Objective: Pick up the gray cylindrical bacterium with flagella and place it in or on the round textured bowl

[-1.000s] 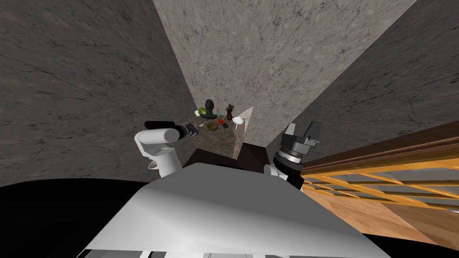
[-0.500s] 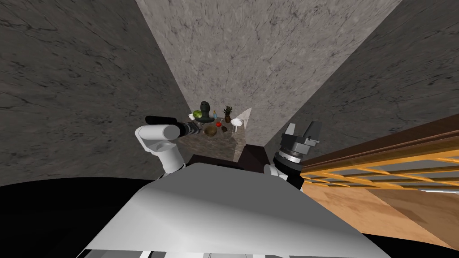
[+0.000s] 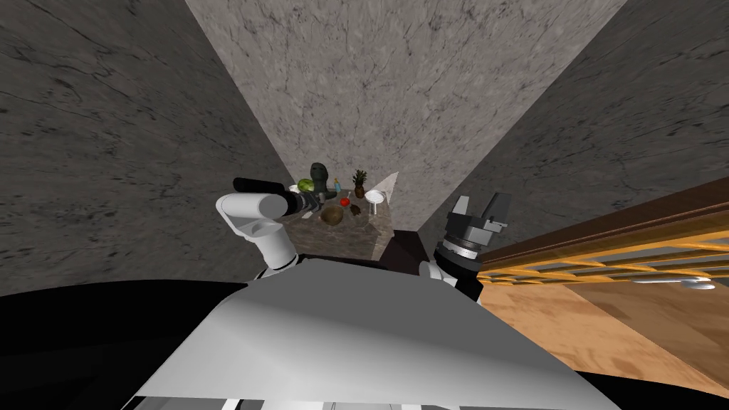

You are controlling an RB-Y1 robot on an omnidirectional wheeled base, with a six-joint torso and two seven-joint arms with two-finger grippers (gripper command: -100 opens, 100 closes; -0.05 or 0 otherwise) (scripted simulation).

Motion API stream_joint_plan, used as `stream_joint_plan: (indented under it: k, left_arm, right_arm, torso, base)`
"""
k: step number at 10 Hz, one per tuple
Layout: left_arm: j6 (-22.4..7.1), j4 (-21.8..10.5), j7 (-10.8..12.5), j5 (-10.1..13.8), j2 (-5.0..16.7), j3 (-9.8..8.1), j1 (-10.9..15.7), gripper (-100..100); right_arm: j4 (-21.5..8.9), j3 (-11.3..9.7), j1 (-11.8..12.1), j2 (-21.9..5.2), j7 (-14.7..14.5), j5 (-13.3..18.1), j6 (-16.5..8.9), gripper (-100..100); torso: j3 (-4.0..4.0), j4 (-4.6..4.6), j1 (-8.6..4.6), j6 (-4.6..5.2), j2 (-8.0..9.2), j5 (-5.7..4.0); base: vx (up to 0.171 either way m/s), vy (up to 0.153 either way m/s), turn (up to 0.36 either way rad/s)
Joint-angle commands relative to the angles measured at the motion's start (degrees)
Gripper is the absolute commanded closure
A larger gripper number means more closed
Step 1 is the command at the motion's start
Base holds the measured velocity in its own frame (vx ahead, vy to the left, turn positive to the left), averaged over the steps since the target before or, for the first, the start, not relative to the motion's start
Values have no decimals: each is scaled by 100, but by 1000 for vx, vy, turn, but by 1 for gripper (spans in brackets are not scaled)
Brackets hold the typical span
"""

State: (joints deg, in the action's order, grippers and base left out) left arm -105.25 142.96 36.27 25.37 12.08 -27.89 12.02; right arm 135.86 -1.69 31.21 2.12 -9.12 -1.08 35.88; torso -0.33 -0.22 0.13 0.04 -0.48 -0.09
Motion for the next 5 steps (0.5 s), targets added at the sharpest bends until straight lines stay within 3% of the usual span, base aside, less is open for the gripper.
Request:
stream_joint_plan:
  k: [1, 2, 3, 4, 5]
  left_arm:
    - [-208, 63, 19, -1, -4, 49, 97, 100]
    - [-304, 94, 21, 3, -5, 63, 128, 100]
    - [-221, 77, 10, 13, -6, 39, 90, 100]
    - [-244, 82, 11, 14, -8, 42, 91, -100]
    - [-242, 81, 11, 14, -8, 42, 91, -100]
  right_arm:
    - [0, 0, 0, 0, 0, 0, 0, 0]
    - [0, 0, 0, 0, 0, 0, 0, 0]
    - [0, 0, 0, 1, 0, 0, 0, 0]
    - [0, -1, 0, 1, 0, 0, 0, 0]
    - [0, -1, -1, 1, 0, 0, 0, 0]
  torso:
    - [0, 0, 0, 0, 0, 0]
    - [3, 1, -9, -1, 6, -2]
    - [9, 3, -19, -3, 15, -3]
    - [17, 6, -29, -5, 29, -6]
    - [23, 9, -36, -5, 39, -8]
  base:
    - [78, 74, -104]
    - [58, 51, -63]
    - [22, 20, -13]
    - [6, 4, 1]
    - [0, 0, 0]
